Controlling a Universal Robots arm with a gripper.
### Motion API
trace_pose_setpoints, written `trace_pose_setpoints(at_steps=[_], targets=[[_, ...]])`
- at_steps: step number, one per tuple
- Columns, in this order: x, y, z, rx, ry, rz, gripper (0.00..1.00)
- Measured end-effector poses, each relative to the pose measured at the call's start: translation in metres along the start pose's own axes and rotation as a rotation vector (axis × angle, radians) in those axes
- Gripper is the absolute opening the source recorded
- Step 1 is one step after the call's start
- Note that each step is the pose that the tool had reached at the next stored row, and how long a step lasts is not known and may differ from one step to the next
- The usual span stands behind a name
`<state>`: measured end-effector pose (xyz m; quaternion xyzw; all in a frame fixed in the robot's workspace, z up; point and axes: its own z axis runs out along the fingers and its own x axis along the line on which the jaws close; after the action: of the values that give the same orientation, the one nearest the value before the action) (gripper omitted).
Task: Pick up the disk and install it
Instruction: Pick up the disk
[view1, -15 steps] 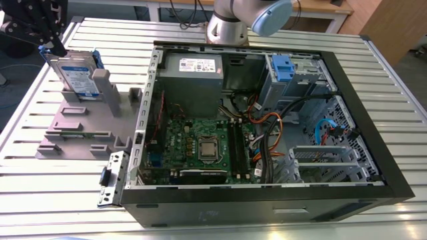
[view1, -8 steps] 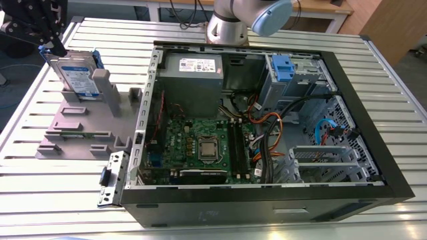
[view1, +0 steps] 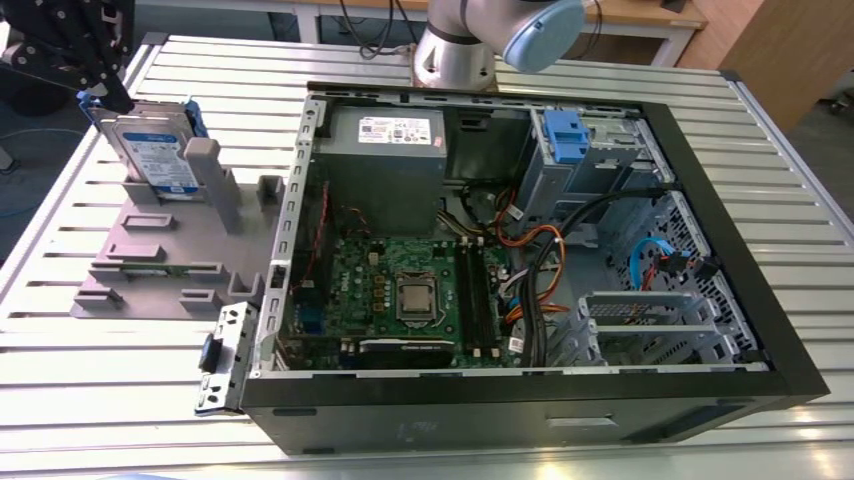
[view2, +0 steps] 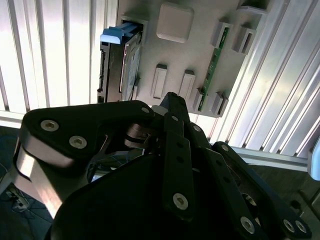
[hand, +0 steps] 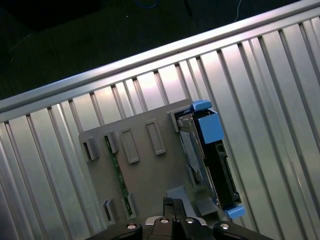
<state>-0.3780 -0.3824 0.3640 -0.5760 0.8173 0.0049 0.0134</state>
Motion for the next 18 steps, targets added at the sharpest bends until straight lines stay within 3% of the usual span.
trace_pose_setpoints(at_steps=[18], targets=[[0.0, 0.0, 0.0, -0.0003, -0.0001, -0.013, 0.11]])
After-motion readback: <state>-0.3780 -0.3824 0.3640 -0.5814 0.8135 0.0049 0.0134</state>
